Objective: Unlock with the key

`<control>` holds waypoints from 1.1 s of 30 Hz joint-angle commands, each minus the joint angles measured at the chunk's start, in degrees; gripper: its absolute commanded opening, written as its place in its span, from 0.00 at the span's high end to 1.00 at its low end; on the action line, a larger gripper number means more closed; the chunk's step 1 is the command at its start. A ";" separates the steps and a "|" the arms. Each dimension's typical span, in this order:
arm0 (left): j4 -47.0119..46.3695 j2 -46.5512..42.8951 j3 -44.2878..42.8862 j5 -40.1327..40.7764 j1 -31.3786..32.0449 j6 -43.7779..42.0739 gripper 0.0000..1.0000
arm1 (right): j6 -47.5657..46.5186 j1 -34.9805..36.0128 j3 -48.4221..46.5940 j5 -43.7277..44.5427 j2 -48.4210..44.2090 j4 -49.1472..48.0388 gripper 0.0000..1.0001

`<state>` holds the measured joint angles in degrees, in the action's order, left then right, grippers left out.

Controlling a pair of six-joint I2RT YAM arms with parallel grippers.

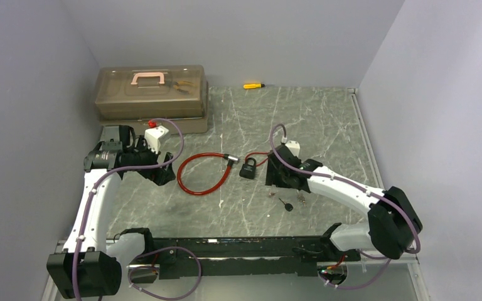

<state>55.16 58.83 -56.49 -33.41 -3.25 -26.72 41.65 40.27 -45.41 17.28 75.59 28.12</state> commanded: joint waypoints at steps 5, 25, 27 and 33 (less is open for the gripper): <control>0.81 -1.98 -0.07 -1.49 1.62 -1.79 0.02 | 3.54 3.71 3.87 -2.58 -2.13 0.15 0.38; -0.38 -1.43 0.83 -0.86 2.88 -1.19 0.02 | 3.79 4.62 5.53 -2.39 6.26 -5.31 0.53; -0.63 -1.59 0.97 -0.60 2.83 -0.97 0.02 | 3.87 4.60 5.81 -2.42 6.89 -6.00 0.54; -0.92 -1.87 1.10 -0.08 2.89 -0.94 0.02 | 3.65 4.81 6.48 -2.29 6.03 -7.89 0.80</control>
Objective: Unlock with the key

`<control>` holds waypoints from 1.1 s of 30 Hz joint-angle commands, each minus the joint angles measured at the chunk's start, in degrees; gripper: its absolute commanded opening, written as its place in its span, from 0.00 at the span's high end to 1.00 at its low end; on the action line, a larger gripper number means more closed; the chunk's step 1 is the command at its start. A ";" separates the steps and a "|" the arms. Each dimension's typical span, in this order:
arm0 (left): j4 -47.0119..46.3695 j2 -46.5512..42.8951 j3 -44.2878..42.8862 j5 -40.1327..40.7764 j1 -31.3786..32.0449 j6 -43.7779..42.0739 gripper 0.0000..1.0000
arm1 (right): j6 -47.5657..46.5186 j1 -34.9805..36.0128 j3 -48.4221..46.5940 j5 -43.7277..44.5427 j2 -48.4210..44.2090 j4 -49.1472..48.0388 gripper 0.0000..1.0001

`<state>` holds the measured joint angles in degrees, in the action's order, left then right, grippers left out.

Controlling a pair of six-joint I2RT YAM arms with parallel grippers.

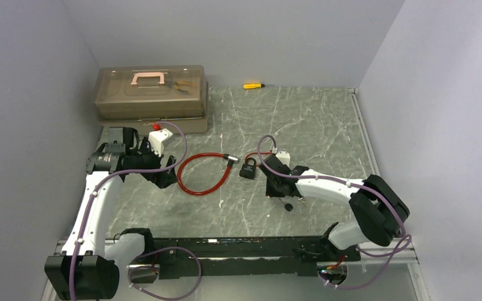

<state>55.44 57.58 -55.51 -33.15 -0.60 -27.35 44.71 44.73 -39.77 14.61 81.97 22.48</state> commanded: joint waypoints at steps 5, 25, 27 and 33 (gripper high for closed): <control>-1.34 -0.52 0.10 -0.13 0.25 -0.18 0.02 | -0.91 1.52 0.65 1.20 -1.79 -1.78 1.00; -4.03 -3.10 -2.98 -1.59 4.21 -2.75 0.02 | -17.37 5.14 -3.82 -10.57 -19.92 -4.53 1.00; -4.38 -4.76 -3.68 -4.33 4.90 -4.12 0.02 | -19.02 5.33 -6.24 -13.57 -21.17 -4.47 1.00; -6.57 -15.37 -0.58 -19.18 7.55 -14.76 0.02 | -21.61 6.51 -14.39 -23.10 -22.56 -5.09 1.00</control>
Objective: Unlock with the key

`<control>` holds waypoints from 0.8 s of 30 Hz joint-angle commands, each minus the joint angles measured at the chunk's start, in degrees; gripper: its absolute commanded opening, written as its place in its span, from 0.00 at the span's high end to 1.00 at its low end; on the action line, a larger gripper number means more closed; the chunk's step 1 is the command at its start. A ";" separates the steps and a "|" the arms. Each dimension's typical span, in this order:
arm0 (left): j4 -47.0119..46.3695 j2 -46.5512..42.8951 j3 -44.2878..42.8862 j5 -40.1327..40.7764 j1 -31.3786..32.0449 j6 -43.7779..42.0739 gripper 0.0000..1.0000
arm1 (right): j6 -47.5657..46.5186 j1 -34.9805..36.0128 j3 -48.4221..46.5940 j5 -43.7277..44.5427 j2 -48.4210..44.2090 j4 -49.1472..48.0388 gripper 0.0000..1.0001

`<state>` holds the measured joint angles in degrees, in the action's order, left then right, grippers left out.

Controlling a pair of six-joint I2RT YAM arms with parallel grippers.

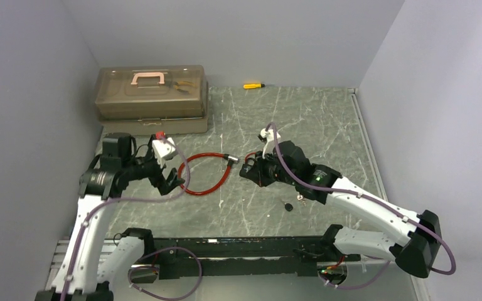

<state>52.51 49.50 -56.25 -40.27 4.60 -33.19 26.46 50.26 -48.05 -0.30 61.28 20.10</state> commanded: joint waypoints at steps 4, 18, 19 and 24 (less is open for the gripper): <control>-12.49 -12.82 3.48 -11.58 6.67 -7.60 0.02 | -3.48 2.71 -11.89 -11.29 -1.03 -2.87 1.00; -44.72 -20.77 16.89 -4.97 20.58 8.99 0.02 | -3.02 9.41 -23.31 -16.64 3.26 -5.17 1.00; -45.74 -20.50 16.75 -4.68 21.73 9.06 0.02 | -3.19 9.62 -23.56 -17.11 3.49 -5.30 1.00; -46.47 -18.07 14.43 -1.21 28.47 9.60 0.03 | -4.02 10.39 -24.61 -19.60 4.85 -5.62 1.00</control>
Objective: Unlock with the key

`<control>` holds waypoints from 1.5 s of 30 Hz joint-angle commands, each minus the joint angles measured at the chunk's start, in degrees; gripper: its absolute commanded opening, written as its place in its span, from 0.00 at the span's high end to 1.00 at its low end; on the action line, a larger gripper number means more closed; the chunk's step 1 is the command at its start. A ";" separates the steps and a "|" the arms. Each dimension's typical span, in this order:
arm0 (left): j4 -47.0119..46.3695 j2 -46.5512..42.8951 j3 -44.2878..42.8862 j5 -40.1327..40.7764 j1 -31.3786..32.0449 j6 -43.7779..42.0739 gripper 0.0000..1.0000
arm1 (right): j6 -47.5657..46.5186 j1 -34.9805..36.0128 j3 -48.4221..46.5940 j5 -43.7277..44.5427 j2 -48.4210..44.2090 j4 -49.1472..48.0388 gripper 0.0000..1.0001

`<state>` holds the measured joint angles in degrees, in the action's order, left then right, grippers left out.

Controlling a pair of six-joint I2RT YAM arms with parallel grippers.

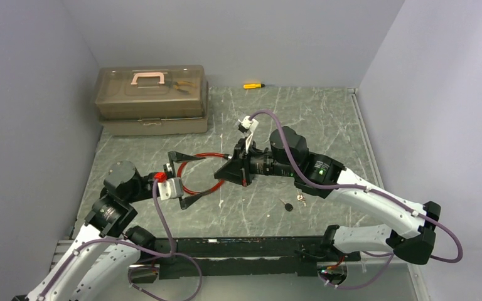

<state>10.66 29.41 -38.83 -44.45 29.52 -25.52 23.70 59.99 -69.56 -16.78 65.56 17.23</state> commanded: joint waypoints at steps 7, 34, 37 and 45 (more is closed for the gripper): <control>-1.45 4.69 -6.11 6.49 9.98 3.04 0.14 | -2.98 1.36 -3.21 -7.79 0.48 -3.34 1.00; 28.14 13.48 -3.98 12.81 -10.19 1.67 0.01 | -5.44 4.39 20.38 4.95 -0.48 7.94 0.62; 27.71 14.54 -4.29 13.60 -13.11 2.73 0.01 | -6.70 8.31 21.07 6.68 3.12 8.36 0.61; 29.27 15.08 -4.75 17.84 -14.16 0.04 0.00 | -14.97 13.77 26.81 9.88 6.11 0.52 0.63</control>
<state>38.00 44.51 -41.69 -28.49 15.75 -23.97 14.90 72.05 -46.78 -8.54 71.46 25.50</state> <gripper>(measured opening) 0.994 0.388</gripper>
